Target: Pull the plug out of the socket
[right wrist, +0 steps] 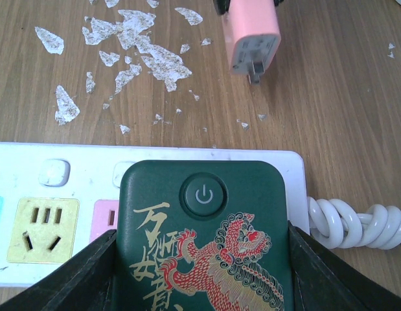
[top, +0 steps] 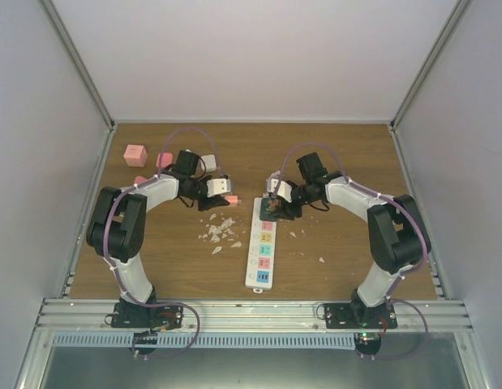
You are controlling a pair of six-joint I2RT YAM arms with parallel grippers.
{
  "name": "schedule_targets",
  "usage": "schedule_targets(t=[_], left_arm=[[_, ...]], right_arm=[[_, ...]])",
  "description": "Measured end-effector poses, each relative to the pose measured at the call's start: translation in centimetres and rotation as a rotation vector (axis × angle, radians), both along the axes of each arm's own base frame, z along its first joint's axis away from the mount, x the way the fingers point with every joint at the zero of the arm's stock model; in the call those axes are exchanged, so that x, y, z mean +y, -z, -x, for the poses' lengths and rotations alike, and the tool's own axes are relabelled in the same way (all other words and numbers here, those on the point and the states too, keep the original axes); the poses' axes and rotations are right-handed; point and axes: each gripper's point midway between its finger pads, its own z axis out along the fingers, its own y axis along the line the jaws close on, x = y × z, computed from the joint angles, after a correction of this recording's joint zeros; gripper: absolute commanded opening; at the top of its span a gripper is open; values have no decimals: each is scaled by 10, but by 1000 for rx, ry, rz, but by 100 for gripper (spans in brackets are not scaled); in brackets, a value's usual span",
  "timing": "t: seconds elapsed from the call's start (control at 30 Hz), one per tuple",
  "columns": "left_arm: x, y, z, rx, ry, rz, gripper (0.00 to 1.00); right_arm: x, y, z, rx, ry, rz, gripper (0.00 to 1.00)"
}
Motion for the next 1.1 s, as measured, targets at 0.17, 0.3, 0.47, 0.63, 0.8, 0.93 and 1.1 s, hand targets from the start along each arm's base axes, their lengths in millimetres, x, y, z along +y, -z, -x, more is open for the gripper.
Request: schedule_targets(t=[0.17,0.3,0.47,0.63,0.8,0.93,1.1], left_arm=[[12,-8,-3,-6,-29,-1,6],[23,-26,-6,-15,-61,33,7],[47,-58,-9,12,-140,139,11],[60,-73,-9,73,-201,197,13],[76,-72,-12,138,-276,210,13],[109,-61,-26,209,-383,213,14],[138,-35,-36,314,-472,197,15]], right_arm=[[0,0,0,0,0,0,2],[0,0,0,-1,0,0,3],[0,0,0,-2,0,0,3],[0,0,-1,-3,0,0,4],[0,0,-1,-5,1,-1,4],[0,0,-1,-6,1,-1,4],[0,0,-1,-6,1,-1,5]])
